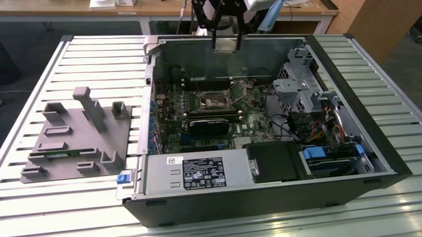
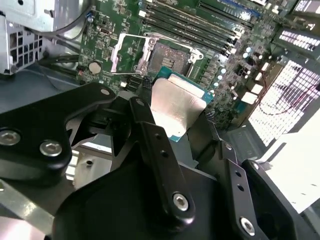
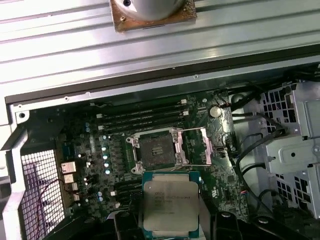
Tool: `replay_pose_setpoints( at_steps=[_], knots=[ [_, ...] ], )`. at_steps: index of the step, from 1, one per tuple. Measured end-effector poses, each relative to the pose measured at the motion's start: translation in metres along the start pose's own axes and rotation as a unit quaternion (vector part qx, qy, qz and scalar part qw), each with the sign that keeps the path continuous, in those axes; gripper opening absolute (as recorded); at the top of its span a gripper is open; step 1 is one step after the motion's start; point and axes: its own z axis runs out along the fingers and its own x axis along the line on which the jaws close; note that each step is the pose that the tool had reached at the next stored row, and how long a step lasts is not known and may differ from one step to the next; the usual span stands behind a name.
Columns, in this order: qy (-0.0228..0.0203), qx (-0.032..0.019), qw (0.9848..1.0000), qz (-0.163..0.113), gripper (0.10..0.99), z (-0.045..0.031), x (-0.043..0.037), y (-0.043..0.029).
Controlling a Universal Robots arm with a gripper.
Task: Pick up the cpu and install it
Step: 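Place the cpu into insertion slot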
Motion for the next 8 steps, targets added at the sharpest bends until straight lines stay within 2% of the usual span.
replay_pose_setpoints(
  at_steps=[8],
  knots=[
    [-0.0011, 0.0002, 0.9996, 0.028, 0.533, 0.0005, 0.0000, 0.0000]
  ],
)
